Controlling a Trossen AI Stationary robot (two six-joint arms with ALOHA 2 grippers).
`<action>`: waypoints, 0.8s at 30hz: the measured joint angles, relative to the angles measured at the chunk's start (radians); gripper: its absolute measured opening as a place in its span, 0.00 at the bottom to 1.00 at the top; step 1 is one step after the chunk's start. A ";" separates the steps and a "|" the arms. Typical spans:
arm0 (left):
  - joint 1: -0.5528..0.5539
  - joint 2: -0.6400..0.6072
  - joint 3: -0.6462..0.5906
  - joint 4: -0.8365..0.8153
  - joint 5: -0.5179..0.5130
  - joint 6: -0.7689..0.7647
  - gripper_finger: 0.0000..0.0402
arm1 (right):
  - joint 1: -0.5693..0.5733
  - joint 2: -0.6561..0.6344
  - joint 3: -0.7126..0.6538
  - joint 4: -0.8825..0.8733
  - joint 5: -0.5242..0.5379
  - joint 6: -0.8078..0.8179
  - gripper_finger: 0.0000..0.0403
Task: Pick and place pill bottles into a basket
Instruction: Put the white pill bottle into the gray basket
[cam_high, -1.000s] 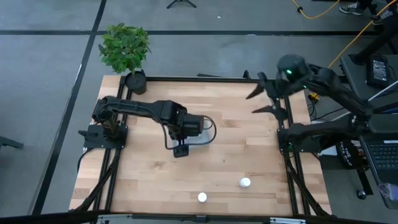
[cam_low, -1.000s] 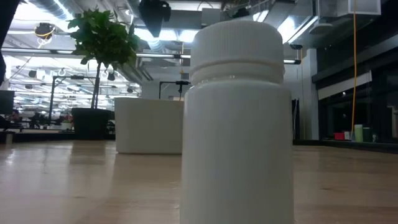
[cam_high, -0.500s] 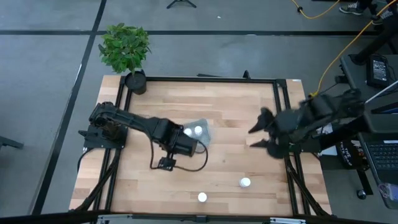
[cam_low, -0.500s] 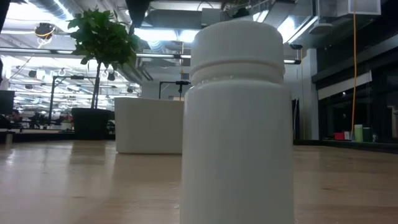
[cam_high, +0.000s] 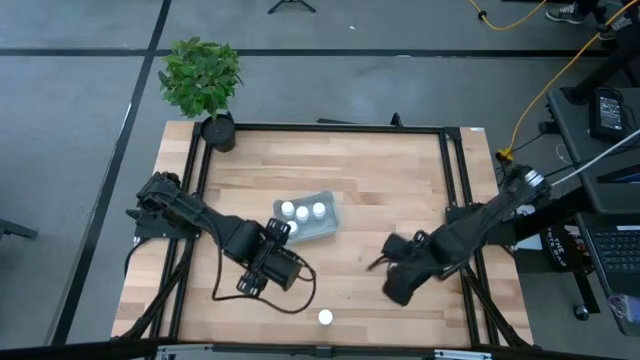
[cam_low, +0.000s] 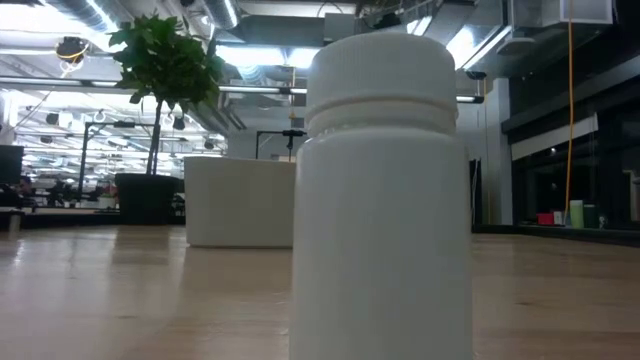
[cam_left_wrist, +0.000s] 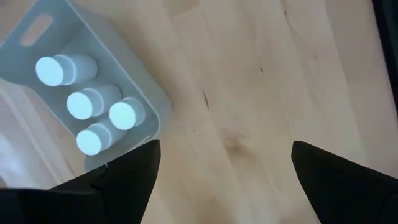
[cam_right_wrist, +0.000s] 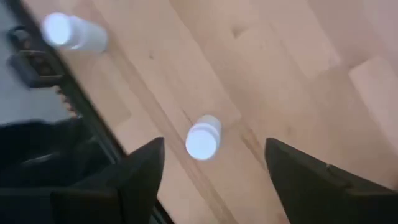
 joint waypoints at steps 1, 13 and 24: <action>-0.008 0.000 0.000 0.000 -0.002 -0.006 0.88 | 0.003 0.028 0.000 0.001 -0.009 0.023 0.69; -0.056 0.000 0.000 -0.016 0.012 -0.036 0.88 | 0.078 0.185 0.000 0.033 -0.039 0.280 0.77; -0.056 0.000 0.000 -0.015 0.043 -0.034 0.88 | 0.101 0.204 0.000 0.061 -0.005 0.387 0.91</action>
